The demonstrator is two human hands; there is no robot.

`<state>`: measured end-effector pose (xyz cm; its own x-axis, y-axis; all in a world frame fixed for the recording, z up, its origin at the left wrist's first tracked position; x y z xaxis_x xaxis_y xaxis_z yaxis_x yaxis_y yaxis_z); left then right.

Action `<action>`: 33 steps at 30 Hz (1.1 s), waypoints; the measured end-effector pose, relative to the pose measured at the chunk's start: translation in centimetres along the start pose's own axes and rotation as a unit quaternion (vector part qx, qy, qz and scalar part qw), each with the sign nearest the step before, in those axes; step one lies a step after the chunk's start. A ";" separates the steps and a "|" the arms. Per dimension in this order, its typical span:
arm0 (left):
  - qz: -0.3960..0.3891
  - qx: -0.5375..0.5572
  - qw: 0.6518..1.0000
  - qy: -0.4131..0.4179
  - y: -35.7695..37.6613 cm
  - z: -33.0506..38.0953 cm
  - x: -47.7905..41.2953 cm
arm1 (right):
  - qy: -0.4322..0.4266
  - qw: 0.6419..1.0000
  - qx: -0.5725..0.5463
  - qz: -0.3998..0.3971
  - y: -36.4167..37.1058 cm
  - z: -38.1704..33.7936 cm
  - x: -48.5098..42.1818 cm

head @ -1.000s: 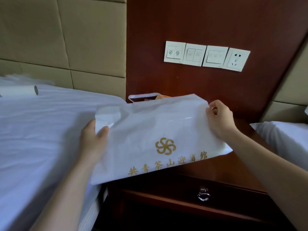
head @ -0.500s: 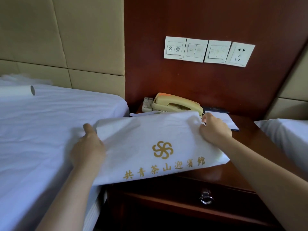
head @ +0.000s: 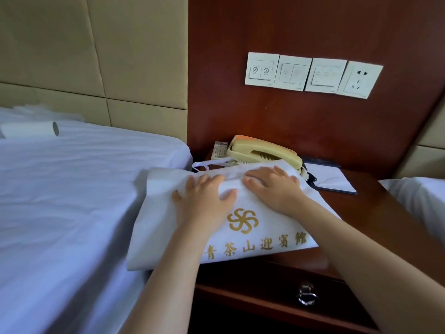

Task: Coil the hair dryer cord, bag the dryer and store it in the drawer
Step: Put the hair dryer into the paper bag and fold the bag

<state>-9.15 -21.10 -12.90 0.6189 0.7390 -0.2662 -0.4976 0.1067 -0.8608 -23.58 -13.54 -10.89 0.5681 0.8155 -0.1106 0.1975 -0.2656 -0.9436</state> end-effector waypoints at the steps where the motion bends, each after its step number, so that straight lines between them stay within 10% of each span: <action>1: -0.011 0.010 1.000 -0.014 0.1 -0.1 -0.1 | 0.012 1.000 -0.015 -0.007 0.1 0.5 -0.1; 10: -0.053 0.090 0.991 -0.088 0.4 -1.6 0.8 | 0.041 0.997 -0.029 -0.053 0.4 0.9 0.2; 33: -0.080 0.111 0.988 0.067 4.6 7.4 4.3 | 0.156 0.987 0.031 0.040 -3.9 8.9 12.1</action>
<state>-13.33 -12.50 -14.81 0.7685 0.6070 -0.2024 -0.4988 0.3702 -0.7837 -24.59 1.89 -11.35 0.7994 0.5936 -0.0926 0.0995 -0.2828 -0.9540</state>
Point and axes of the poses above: each hand's wrist, its own x-axis away from the middle knuckle, its own y-axis out of the palm, z = x × y, the point moved 5 cm from there along -x, towards the middle knuckle, and after that the axes turned 4 degrees about y, right-handed, at the moved point
